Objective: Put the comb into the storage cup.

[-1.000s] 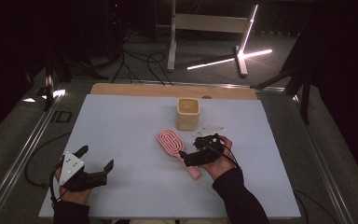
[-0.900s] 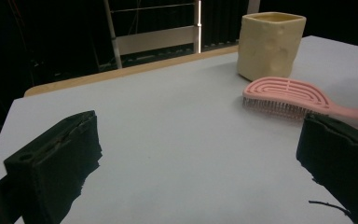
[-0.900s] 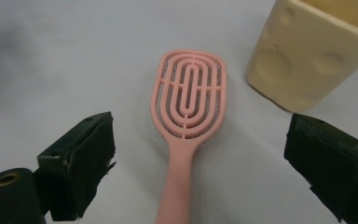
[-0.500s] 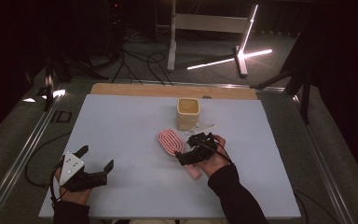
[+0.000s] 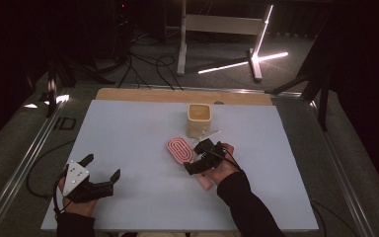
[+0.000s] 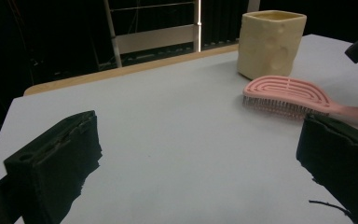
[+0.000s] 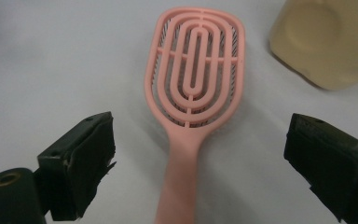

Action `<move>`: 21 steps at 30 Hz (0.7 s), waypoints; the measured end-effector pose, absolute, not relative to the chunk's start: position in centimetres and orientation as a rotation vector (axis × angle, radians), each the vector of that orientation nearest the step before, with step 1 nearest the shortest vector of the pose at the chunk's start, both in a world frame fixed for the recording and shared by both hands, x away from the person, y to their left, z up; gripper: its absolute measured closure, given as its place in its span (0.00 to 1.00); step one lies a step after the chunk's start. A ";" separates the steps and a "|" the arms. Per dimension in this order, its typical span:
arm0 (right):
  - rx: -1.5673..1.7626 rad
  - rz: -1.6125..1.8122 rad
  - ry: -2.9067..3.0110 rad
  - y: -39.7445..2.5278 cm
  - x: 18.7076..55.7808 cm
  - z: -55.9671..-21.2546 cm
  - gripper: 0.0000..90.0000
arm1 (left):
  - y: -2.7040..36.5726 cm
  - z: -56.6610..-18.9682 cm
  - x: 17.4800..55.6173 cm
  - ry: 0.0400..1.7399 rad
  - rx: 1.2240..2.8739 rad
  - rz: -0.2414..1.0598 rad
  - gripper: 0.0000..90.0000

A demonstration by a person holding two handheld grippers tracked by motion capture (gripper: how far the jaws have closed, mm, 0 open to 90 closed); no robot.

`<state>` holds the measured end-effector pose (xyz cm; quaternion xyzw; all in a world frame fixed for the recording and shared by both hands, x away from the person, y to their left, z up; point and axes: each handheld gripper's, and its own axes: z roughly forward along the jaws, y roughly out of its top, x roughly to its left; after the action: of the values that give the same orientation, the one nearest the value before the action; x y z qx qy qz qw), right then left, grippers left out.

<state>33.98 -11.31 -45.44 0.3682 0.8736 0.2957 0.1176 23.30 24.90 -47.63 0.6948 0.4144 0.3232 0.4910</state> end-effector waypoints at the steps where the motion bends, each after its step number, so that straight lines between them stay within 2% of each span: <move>1: 1.078 0.858 2.559 -11.2 34.1 -45.5 0.10 | 24.9 -47.6 23.3 1.007 1.687 0.785 0.00; 21: 1.094 0.764 2.621 -10.2 35.1 -47.1 0.12 | 24.9 -47.7 23.4 1.008 1.690 0.782 0.00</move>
<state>35.09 -10.19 -47.10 0.3700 0.8867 0.2585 0.1003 23.35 24.91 -47.70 0.6959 0.4149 0.3218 0.4900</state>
